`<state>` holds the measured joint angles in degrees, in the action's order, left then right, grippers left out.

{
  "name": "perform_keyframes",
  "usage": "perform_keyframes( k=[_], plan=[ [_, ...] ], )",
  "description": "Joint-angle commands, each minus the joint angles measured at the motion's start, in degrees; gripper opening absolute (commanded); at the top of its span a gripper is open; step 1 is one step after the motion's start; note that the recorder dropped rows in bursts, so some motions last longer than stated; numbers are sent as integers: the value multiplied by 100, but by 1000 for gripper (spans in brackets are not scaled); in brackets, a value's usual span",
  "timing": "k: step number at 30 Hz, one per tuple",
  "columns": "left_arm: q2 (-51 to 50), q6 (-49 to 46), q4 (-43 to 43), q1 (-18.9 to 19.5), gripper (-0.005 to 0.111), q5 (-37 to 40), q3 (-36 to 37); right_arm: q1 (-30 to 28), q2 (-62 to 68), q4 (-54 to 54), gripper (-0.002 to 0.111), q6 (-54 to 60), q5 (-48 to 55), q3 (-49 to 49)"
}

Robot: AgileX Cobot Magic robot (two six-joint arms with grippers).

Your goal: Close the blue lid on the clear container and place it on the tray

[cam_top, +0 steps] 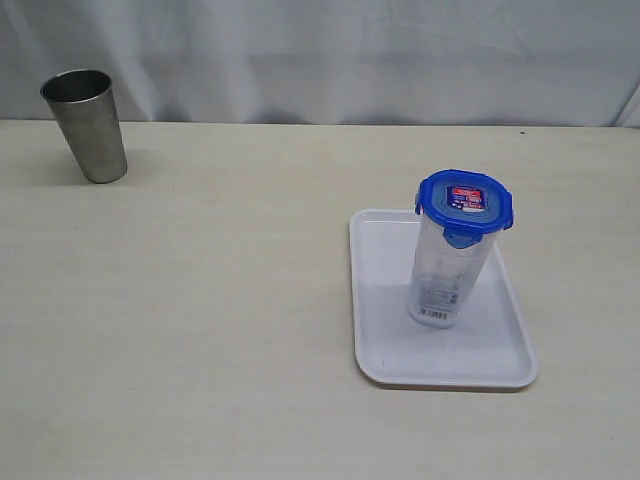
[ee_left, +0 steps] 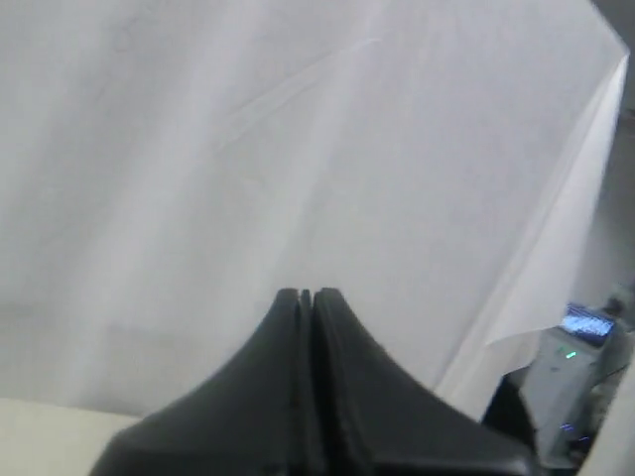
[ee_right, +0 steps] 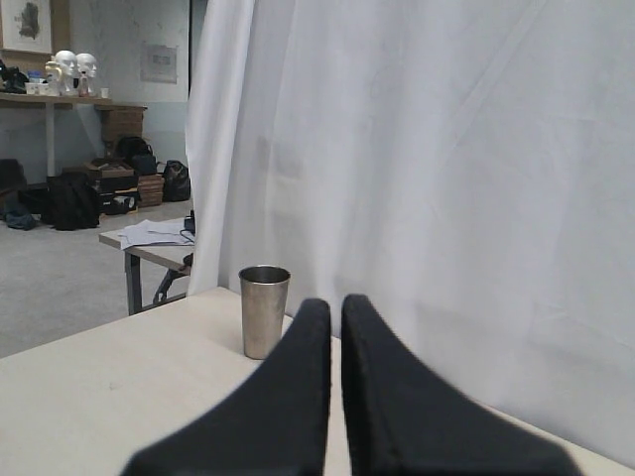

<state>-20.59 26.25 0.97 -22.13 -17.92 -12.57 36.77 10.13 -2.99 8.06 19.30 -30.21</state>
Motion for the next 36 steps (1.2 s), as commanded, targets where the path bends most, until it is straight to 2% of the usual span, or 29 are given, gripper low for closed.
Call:
perform_keyframes(
  k=[1,6,12,16,34,36],
  plan=[
    [650,-1553,-454,293,0,496,382,-1,-24,49,4,9,29,25],
    [1373,-2232,-454,894,0,1234,537,-1,-24,49,4,9,29,25],
    [1824,-2328,-477,1490,0,1922,549,-1,-24,49,4,9,29,25],
    [1824,-2328,-465,1743,0,2211,549,-1,-24,49,4,9,29,25],
    [1824,-2340,-307,1806,0,2275,1257,-1,-24,49,4,9,29,25],
    [1824,-2340,-296,1806,0,2515,1257,-1,-24,49,4,9,29,25]
  ],
)
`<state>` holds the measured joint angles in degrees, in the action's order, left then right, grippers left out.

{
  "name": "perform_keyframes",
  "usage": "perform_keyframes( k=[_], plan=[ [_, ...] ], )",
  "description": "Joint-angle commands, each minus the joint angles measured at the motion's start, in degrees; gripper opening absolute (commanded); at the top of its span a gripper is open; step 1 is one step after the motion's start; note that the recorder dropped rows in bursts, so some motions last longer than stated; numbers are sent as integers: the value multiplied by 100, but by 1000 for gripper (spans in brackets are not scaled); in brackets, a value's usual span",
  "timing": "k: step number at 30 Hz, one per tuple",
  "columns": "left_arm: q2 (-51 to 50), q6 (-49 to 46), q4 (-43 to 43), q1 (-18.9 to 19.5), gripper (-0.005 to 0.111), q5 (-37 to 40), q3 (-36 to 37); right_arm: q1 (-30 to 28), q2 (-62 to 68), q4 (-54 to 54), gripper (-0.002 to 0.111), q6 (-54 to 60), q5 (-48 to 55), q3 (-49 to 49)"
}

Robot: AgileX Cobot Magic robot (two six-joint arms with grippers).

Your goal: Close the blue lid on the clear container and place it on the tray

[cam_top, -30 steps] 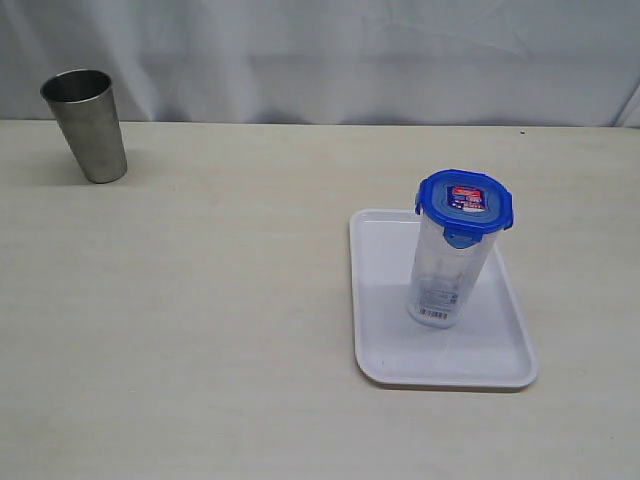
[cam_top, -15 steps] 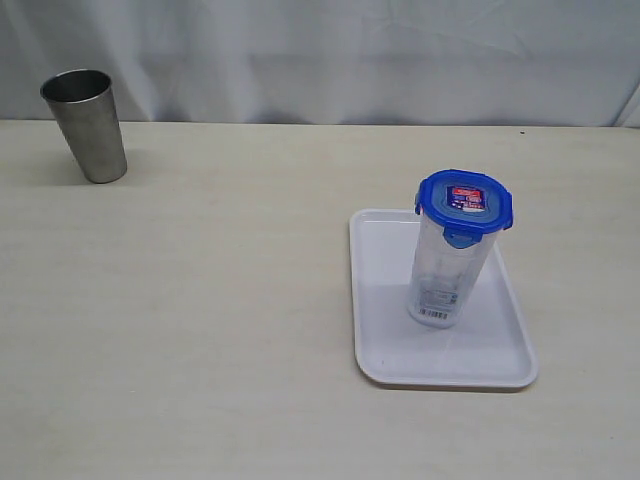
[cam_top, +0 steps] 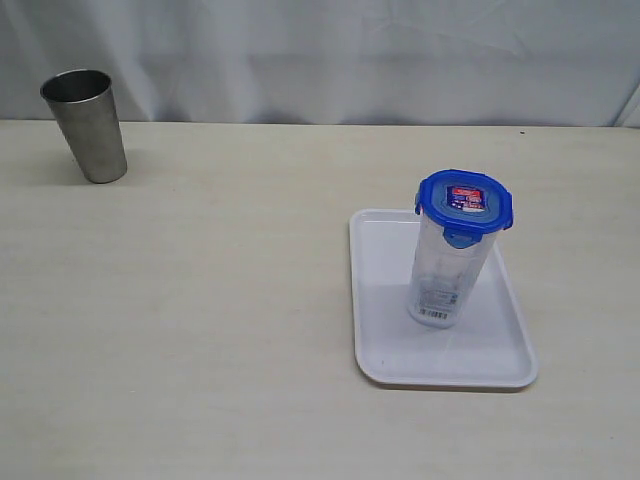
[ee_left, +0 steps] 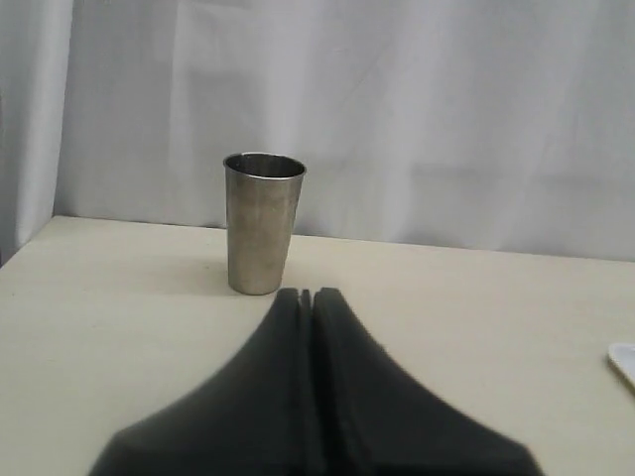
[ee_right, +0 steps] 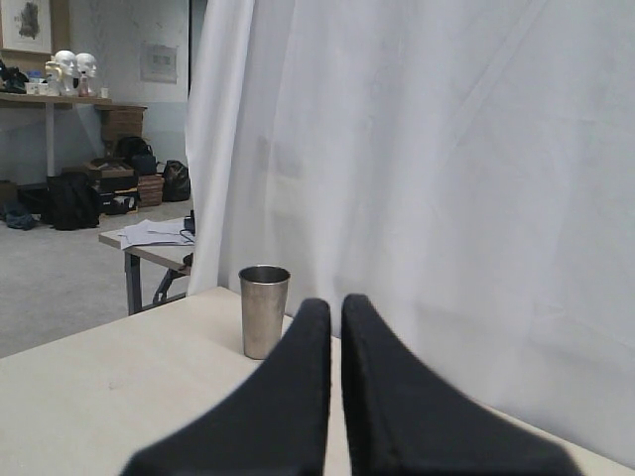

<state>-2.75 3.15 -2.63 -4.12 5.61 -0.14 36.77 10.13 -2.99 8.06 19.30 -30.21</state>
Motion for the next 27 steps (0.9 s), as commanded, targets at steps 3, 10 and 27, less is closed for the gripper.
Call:
perform_keyframes(
  k=[3,10,27],
  plan=[
    [40,-30,64,5,0,264,14,-1,-24,49,4,9,29,25],
    [40,-227,450,5,0,392,14,-1,-24,49,4,9,29,25],
    [40,-780,181,5,0,1174,14,-1,-24,49,4,9,29,25]
  ],
)
